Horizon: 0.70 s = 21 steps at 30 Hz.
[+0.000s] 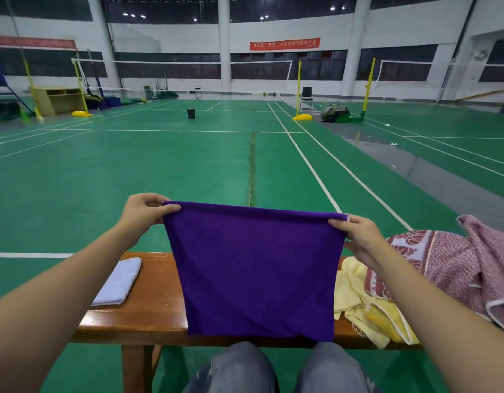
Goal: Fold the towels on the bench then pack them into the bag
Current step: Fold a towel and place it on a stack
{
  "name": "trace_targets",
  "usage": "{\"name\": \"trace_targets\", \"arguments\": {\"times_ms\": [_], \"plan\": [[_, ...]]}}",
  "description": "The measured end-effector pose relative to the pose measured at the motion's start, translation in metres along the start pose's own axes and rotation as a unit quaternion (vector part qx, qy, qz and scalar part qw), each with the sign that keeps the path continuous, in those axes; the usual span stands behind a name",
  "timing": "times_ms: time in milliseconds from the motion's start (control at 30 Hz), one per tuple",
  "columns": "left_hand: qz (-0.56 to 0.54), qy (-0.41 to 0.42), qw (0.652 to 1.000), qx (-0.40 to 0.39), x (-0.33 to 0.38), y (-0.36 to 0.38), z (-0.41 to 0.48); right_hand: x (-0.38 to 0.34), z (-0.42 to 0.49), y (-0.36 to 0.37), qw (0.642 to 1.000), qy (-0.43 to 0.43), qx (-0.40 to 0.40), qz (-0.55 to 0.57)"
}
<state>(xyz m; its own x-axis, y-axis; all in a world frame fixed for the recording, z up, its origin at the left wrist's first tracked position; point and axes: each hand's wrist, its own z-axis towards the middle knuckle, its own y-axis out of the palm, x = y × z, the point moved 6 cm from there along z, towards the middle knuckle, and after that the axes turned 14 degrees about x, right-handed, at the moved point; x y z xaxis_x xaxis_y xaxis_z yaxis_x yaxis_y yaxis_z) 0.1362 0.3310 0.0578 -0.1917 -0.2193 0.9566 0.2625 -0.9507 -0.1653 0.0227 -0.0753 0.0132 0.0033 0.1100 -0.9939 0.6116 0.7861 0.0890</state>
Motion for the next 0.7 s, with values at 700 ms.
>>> {"name": "trace_targets", "arguments": {"times_ms": [700], "plan": [[-0.117,-0.044,0.990,0.071,-0.027,0.020,0.052,0.005,0.058,0.053,0.991,-0.018,0.070,0.110]]}}
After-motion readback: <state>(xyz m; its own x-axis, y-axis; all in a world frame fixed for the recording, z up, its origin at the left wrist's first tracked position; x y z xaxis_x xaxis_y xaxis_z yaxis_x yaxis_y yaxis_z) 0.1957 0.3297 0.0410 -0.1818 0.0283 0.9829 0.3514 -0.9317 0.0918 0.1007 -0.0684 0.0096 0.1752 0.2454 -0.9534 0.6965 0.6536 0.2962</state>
